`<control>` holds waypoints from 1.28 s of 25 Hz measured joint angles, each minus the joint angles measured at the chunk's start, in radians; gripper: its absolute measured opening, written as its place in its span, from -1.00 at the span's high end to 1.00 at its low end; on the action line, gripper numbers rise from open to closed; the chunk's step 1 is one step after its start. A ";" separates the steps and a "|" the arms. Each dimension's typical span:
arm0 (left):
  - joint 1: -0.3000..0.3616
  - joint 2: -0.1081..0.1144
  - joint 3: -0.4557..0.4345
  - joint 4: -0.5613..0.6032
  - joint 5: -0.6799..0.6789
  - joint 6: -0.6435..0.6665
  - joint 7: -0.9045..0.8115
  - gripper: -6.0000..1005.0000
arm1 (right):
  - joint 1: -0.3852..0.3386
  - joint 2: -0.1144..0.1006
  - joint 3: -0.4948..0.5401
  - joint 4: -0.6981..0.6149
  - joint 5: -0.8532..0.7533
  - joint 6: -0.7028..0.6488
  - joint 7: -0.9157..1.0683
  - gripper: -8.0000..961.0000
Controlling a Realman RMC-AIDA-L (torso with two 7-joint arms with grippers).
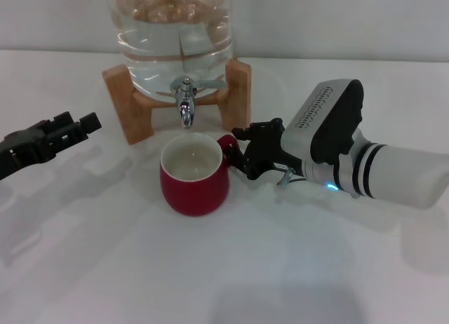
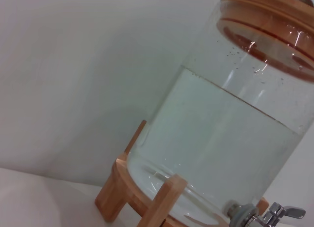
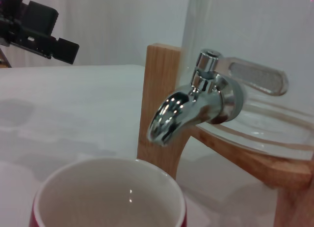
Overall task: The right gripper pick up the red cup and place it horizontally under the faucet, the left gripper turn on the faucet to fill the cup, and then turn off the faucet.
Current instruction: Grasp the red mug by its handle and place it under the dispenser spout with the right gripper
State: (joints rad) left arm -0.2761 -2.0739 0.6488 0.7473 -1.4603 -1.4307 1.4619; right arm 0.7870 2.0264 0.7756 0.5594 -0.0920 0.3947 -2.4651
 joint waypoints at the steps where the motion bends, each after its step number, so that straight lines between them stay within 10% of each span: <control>1: 0.000 0.000 0.000 0.000 0.000 0.000 0.000 -0.71 | 0.000 0.000 0.000 0.000 0.000 0.000 0.000 0.33; 32: 0.000 0.000 0.000 0.000 -0.001 0.004 0.000 -0.70 | 0.000 -0.007 0.005 -0.004 -0.003 0.026 -0.002 0.03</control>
State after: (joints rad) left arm -0.2761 -2.0739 0.6488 0.7470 -1.4610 -1.4262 1.4619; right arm 0.7871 2.0189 0.7809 0.5552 -0.0948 0.4204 -2.4671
